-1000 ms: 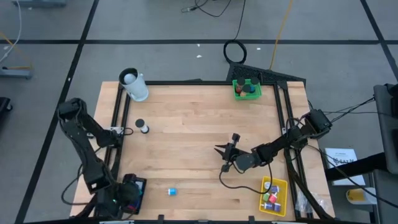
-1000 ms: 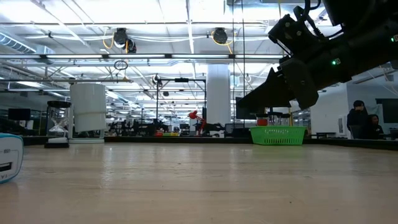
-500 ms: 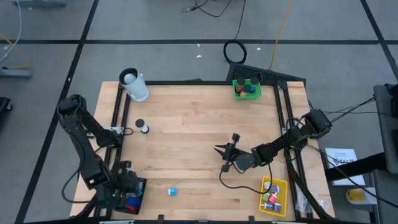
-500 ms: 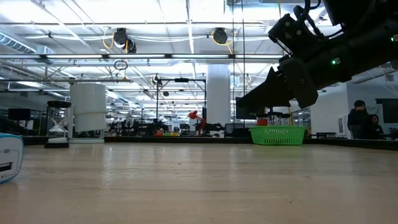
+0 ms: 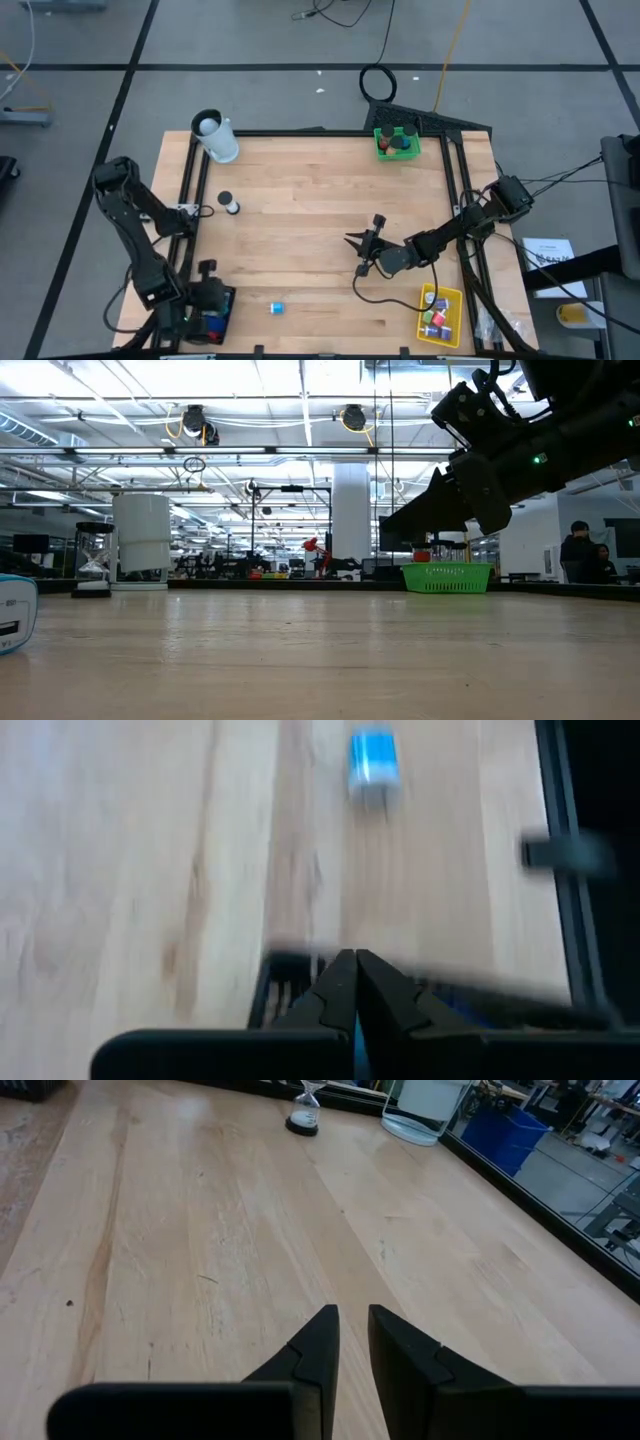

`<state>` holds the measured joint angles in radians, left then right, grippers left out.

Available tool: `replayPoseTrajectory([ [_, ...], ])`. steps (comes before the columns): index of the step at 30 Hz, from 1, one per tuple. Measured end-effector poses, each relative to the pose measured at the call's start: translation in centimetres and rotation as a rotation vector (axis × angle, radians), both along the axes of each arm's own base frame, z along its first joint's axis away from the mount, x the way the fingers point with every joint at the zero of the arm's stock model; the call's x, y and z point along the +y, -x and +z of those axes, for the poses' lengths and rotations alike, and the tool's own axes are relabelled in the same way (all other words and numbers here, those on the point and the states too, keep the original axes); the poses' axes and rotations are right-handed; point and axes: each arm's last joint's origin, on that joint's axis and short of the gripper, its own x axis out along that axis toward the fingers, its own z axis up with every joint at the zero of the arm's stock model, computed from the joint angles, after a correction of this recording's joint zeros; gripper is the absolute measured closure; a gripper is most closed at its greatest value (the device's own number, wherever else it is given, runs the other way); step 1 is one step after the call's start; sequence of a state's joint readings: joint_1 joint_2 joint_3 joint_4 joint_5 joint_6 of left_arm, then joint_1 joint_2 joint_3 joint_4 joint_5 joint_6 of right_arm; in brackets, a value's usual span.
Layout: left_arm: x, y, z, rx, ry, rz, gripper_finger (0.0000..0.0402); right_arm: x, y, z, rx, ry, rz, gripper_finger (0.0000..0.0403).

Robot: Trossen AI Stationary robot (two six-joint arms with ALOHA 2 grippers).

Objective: Pick & Place Office items
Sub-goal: Put the white hourglass into the green bin

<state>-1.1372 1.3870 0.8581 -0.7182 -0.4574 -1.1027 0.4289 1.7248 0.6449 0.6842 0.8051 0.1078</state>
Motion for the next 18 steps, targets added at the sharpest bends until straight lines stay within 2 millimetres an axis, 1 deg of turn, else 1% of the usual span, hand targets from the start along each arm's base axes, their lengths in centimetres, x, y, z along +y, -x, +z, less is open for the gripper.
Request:
replayPoseTrajectory([
  [2, -0.3, -0.9, -0.5, -0.058, -0.009, 0.047, 0.0388, 0.0, 0.0, 0.0, 0.0, 0.0, 0.0, 0.0353],
  [4, -0.2, -2.2, -1.1, -0.073, -0.024, 0.092, 0.0386, 0.0, 0.0, 0.0, 0.0, 0.0, 0.0, 0.0353],
  [7, 0.7, -3.7, -1.6, -0.117, -0.101, 0.147, 0.0381, 0.0, 0.0, 0.0, -0.002, -0.004, -0.001, 0.0353],
  [10, 1.8, -4.9, -1.2, -0.168, -0.167, 0.176, 0.0386, 0.0, 0.0, 0.0, -0.004, -0.008, -0.003, 0.0353],
  [12, 3.1, -5.3, -0.6, -0.164, -0.194, 0.216, 0.0396, 0.0, 0.0, 0.0, -0.004, -0.007, -0.003, 0.0353],
  [14, 4.9, -5.5, 0.4, -0.161, -0.207, 0.29, 0.0397, 0.0, 0.0, 0.0, -0.003, -0.007, -0.002, 0.0353],
  [18, 8.6, -5.2, 2.6, -0.144, -0.204, 0.434, 0.0378, 0.0, 0.0, 0.0, -0.004, -0.007, -0.002, 0.0353],
])
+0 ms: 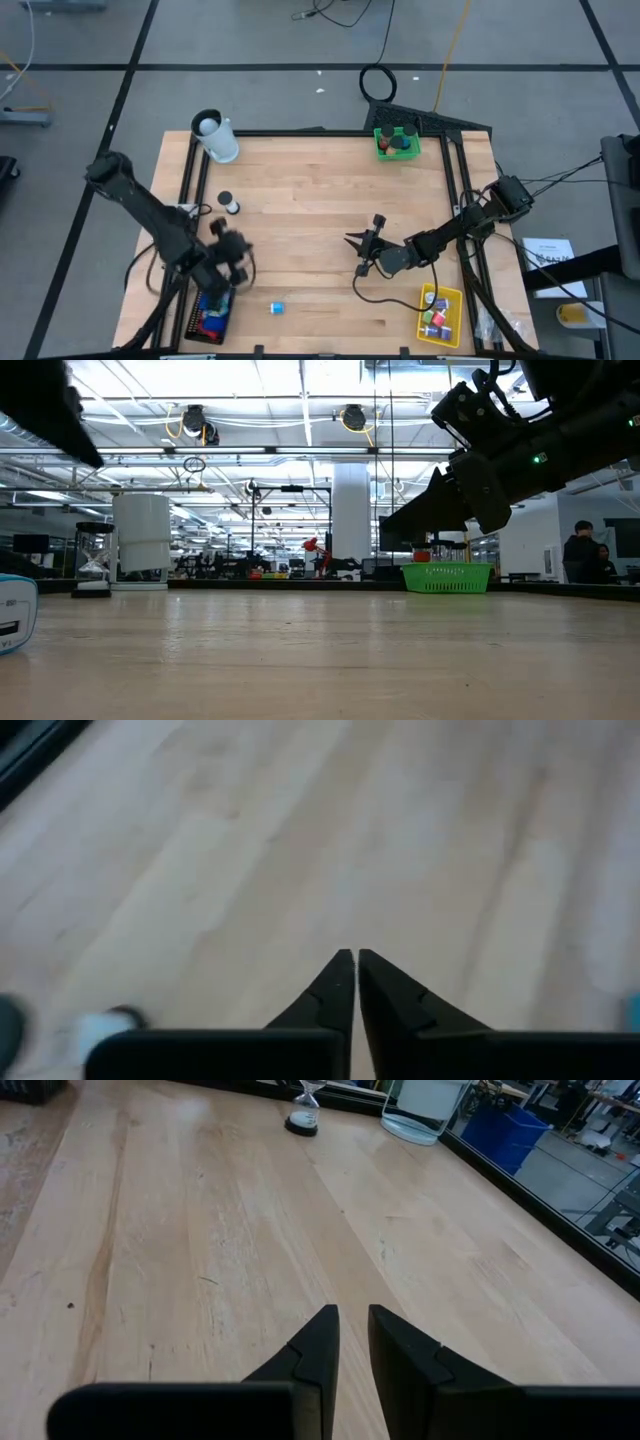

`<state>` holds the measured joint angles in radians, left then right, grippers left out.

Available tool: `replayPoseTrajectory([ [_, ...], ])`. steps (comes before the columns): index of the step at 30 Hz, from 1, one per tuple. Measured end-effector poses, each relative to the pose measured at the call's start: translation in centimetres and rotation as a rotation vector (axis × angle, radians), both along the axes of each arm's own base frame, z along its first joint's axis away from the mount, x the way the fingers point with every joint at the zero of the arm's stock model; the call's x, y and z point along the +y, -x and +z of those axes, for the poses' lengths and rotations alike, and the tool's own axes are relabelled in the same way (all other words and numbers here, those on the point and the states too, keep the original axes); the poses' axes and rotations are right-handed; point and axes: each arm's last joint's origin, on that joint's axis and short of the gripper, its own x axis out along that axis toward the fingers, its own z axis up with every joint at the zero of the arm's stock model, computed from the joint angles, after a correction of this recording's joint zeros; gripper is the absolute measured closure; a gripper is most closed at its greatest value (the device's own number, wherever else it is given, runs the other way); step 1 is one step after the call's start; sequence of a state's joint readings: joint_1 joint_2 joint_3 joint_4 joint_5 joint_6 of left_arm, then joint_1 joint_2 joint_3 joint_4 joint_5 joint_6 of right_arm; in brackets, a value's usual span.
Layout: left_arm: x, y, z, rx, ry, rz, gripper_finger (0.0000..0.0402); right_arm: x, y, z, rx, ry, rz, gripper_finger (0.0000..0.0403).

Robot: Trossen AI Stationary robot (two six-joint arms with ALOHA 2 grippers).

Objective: Pick & Place Office items
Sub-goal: Put the white hourglass into the green bin

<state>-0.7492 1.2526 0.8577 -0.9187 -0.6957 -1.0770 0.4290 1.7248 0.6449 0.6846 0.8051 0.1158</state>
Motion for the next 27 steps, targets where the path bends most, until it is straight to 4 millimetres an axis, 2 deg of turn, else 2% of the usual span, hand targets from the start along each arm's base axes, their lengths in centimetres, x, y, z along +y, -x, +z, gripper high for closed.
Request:
replayPoseTrajectory([
  [5, 4.4, 0.8, 2.1, 0.062, 0.103, 0.128, 0.0332, 0.0, 0.0, 0.0, 0.0, 0.0, 0.0, 0.0353],
  [12, 8.8, 1.3, 2.3, 0.201, 0.17, 0.35, 0.0227, 0.0, 0.0, 0.0, -0.001, -0.002, -0.002, 0.0353],
  [20, 12.1, 1.0, 1.6, 0.359, 0.109, 0.464, 0.0114, -0.1, 0.0, 0.0, -0.001, -0.002, -0.003, 0.0353],
  [23, 12.9, 1.1, 1.6, 0.396, 0.137, 0.47, 0.0094, -0.1, 0.0, 0.0, -0.001, -0.003, -0.003, 0.0353],
  [27, 13.7, 0.9, 1.6, 0.404, 0.157, 0.478, 0.0088, -0.1, 0.0, 0.0, -0.001, -0.003, -0.003, 0.0353],
])
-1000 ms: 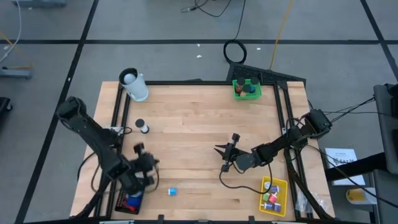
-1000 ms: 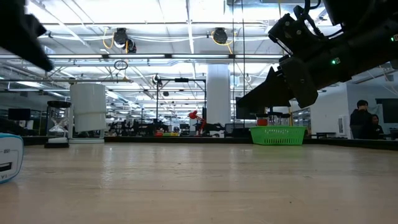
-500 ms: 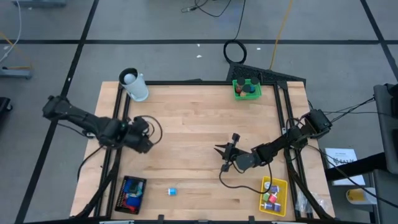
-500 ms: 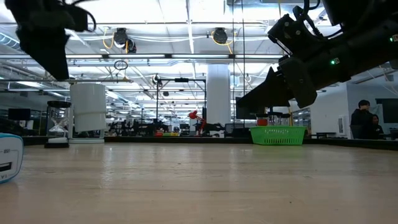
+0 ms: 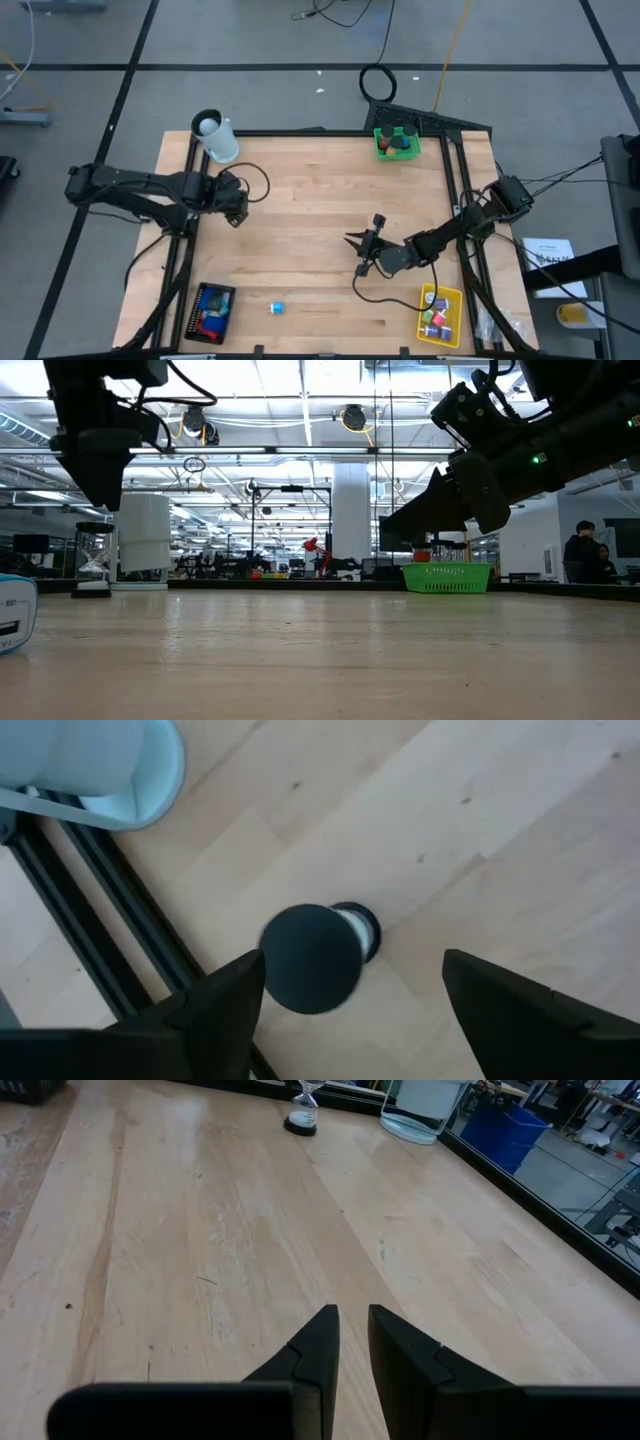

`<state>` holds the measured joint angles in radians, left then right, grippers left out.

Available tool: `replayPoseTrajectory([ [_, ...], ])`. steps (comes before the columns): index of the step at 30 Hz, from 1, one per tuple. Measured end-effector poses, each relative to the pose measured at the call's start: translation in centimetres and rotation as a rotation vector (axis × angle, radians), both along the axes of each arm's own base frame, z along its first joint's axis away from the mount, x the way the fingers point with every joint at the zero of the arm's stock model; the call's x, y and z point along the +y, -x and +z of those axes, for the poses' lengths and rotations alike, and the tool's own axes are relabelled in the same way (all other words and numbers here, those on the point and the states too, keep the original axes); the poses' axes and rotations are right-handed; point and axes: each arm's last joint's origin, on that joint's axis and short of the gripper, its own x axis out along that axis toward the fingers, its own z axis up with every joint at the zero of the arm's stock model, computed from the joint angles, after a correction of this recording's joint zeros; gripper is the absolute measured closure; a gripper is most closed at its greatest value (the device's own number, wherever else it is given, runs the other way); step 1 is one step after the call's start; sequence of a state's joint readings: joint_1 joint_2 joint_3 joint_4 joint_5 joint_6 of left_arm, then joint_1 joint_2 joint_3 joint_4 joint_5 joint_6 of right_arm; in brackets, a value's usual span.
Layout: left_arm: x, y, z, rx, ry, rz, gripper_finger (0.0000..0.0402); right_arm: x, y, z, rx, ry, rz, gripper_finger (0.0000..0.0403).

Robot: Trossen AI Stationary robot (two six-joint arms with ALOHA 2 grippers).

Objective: Pick & Place Office items
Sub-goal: Put the white hourglass into the green bin

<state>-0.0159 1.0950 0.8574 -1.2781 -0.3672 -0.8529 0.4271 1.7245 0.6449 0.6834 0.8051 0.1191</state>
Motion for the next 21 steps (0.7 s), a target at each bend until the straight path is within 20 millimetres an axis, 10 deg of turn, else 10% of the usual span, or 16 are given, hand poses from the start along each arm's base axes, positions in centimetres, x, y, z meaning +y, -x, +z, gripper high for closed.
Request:
replayPoseTrajectory([
  [21, 2.1, 0.8, -5.2, 0.053, 0.049, -0.022, 0.0135, 0.0, 0.0, 0.0, 0.001, 0.0, 0.0, 0.0353],
])
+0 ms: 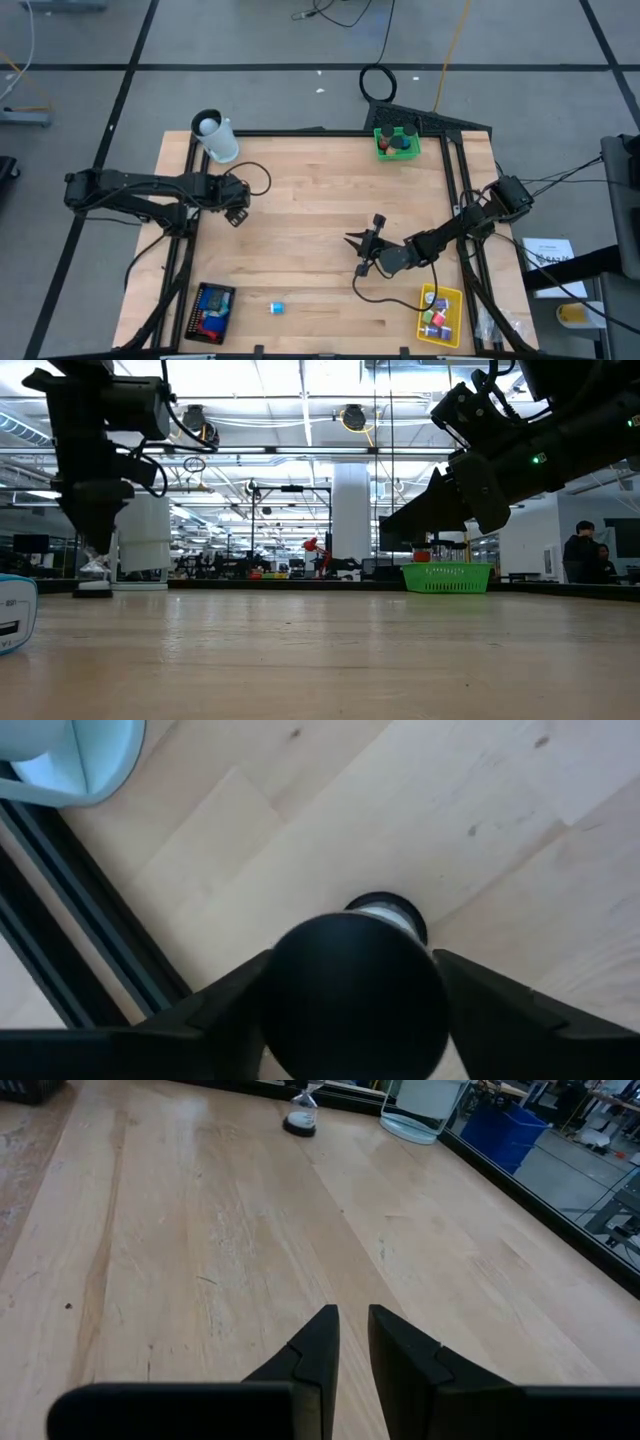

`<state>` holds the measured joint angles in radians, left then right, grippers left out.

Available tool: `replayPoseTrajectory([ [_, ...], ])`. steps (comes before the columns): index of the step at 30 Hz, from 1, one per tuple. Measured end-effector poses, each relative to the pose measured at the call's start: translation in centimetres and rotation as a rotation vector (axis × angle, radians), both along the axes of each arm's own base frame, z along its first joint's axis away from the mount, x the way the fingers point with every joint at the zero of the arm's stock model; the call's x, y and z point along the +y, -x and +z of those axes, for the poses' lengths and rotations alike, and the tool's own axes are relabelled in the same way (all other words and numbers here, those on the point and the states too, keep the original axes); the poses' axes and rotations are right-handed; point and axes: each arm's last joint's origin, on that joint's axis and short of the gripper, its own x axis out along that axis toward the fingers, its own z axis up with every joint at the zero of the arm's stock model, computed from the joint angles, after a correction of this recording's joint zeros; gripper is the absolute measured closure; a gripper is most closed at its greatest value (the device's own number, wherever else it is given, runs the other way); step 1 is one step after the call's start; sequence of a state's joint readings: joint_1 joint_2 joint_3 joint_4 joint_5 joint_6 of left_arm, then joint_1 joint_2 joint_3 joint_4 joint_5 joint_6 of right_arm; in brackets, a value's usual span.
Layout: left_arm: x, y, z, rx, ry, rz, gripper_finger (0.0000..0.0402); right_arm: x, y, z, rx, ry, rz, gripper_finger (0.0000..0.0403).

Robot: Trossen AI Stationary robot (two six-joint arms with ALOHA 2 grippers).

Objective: Pick & Place Office items
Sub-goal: Put the white hourglass into the green bin

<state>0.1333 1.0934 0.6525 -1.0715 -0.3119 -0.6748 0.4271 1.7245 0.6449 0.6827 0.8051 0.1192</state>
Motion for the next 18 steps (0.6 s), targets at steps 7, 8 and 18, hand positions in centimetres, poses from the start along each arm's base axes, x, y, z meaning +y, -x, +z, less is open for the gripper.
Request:
replayPoseTrajectory([
  [7, 0.0, 0.0, 0.1, -0.01, -0.009, 0.0, 0.0196, 0.0, 0.0, 0.0, 0.0, 0.0, 0.0, 0.0353],
  [8, 0.0, -0.1, 0.1, -0.015, -0.01, -0.004, 0.0196, 0.0, 0.0, 0.0, 0.0, 0.0, 0.0, 0.0353],
  [18, 0.9, -3.8, 4.0, -0.291, -0.098, -0.11, 0.0194, 0.2, 0.1, 0.0, -0.001, 0.0, 0.005, 0.0353],
])
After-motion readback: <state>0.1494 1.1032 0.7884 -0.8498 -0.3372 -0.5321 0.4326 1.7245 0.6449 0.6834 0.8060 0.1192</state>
